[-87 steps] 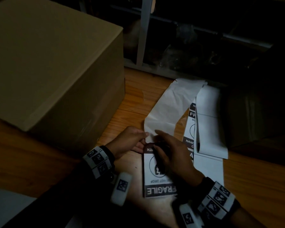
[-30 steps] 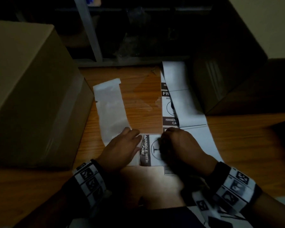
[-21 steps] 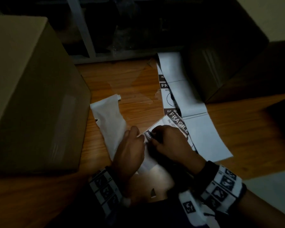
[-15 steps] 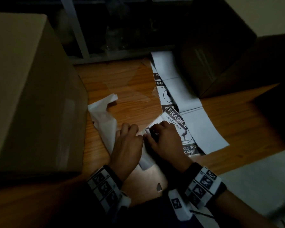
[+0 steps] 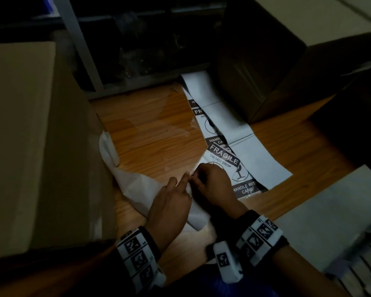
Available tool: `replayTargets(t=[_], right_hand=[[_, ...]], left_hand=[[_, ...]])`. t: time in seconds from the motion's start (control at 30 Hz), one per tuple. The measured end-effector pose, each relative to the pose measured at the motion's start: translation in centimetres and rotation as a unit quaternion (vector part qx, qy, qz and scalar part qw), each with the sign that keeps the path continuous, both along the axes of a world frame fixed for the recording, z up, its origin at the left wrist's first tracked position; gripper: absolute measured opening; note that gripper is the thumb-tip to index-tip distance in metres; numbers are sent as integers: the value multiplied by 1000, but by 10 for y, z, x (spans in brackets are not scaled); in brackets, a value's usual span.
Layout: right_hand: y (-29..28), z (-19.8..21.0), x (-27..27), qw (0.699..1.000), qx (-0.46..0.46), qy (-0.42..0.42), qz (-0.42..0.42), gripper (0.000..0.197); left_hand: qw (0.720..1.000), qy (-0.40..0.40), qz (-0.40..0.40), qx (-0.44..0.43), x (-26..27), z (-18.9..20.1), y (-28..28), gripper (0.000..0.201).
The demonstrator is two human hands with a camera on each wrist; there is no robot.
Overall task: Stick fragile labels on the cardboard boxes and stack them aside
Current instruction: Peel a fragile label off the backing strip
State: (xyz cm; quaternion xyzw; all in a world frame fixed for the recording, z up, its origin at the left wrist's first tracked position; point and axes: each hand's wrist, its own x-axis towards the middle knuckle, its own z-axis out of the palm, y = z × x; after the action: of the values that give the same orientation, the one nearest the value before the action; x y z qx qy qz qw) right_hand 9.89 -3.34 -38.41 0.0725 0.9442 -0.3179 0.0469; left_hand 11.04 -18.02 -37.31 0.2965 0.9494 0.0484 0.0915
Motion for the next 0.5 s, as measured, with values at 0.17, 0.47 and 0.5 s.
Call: replayTargets(t=[0.17, 0.47, 0.5], right_hand=[[7, 3, 0, 998, -20, -34, -44, 24], [4, 4, 3, 994, -25, -22, -103, 25], [4, 5, 1, 995, -25, -21, -92, 25]], left_hand=[[999, -2, -41, -33, 3, -9, -4, 28], [988, -24, -86, -125, 7, 3, -5, 32], [987, -37, -86, -128, 9, 7, -5, 33]])
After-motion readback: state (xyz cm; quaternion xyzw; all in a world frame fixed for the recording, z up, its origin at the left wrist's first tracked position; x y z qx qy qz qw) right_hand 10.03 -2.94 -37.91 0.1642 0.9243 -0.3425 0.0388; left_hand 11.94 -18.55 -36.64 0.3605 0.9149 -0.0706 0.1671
